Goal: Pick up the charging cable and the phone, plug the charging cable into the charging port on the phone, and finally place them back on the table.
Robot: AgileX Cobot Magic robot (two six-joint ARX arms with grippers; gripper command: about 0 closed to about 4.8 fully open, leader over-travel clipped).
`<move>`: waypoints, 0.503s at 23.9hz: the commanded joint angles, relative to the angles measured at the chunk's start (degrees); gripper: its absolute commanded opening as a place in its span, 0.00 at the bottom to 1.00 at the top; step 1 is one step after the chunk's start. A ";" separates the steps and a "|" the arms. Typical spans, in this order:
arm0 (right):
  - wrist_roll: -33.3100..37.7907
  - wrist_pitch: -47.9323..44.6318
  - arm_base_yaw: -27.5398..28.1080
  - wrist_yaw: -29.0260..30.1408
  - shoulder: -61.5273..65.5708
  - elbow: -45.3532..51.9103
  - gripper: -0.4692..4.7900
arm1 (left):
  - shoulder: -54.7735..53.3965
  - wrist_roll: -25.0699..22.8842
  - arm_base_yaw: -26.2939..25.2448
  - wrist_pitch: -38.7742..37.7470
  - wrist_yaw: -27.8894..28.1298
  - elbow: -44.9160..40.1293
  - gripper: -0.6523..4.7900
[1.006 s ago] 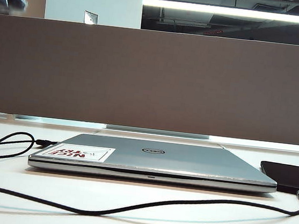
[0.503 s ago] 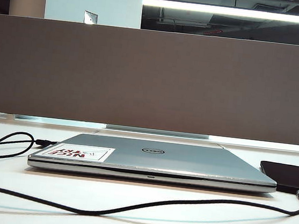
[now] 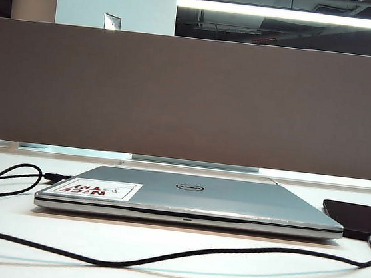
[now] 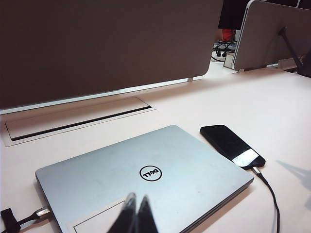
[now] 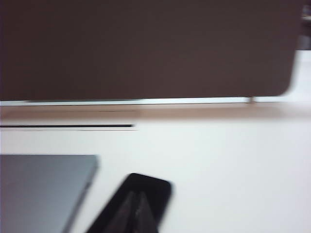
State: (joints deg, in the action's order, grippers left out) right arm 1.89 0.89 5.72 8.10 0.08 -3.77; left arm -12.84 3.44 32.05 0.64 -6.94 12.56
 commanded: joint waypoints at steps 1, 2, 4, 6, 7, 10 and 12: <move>0.00 -4.13 -3.98 1.70 -0.11 1.31 0.09 | -0.09 -0.02 0.07 0.76 -0.13 0.11 0.11; -0.04 -4.11 -5.44 0.66 -0.11 1.31 0.09 | -0.09 -0.02 0.07 0.76 -0.13 0.11 0.11; -2.27 -4.09 -9.33 -3.78 -0.11 1.31 0.09 | -0.09 -0.02 0.07 0.76 -0.13 0.11 0.11; -2.54 -4.33 -9.55 -6.29 -0.11 2.03 0.09 | -0.09 -0.02 0.07 0.76 -0.13 0.11 0.11; -2.54 -4.39 -8.76 -6.91 -0.11 2.69 0.09 | -0.09 -0.02 0.07 0.76 -0.13 0.11 0.11; -2.49 -3.30 -6.97 -6.91 -0.11 3.15 0.09 | -0.09 -0.02 0.07 0.76 -0.13 0.11 0.11; -2.51 -3.23 -6.82 -8.26 -0.11 3.23 0.09 | -0.09 -0.02 0.07 0.76 -0.13 0.11 0.11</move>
State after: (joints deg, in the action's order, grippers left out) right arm -0.49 -1.41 -1.17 1.23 0.08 -0.54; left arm -12.84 3.44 32.05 0.64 -6.94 12.56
